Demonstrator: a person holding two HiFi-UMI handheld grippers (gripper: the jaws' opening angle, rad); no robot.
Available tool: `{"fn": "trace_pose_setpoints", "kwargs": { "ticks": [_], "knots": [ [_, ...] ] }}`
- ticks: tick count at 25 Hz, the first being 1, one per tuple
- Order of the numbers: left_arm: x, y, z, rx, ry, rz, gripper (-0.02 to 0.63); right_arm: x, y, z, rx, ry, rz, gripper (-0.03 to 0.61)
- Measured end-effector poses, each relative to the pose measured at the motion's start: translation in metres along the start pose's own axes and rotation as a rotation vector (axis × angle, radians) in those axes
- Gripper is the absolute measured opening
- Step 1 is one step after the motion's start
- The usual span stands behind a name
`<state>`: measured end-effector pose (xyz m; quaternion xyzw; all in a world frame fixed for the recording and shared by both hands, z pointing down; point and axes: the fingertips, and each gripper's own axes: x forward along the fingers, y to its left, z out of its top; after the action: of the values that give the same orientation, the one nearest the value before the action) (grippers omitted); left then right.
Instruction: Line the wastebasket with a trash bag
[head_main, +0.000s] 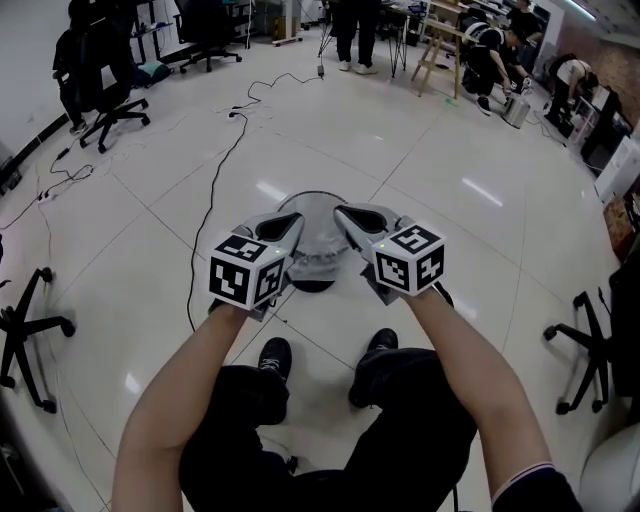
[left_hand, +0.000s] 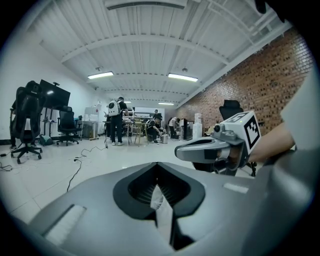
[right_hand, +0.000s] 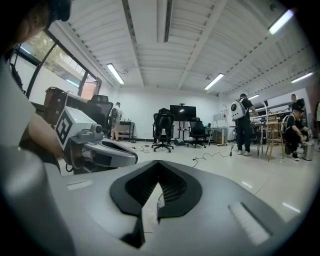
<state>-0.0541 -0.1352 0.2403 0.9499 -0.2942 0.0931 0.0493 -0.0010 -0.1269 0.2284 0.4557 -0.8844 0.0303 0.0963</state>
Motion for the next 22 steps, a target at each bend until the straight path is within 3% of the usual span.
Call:
{"fn": "trace_pose_setpoints", "kwargs": {
  "ticks": [22],
  "knots": [
    [-0.011, -0.014, -0.002, 0.004, -0.008, -0.013, 0.012, -0.02, 0.017, -0.002, -0.007, -0.011, -0.018, 0.0]
  ]
}}
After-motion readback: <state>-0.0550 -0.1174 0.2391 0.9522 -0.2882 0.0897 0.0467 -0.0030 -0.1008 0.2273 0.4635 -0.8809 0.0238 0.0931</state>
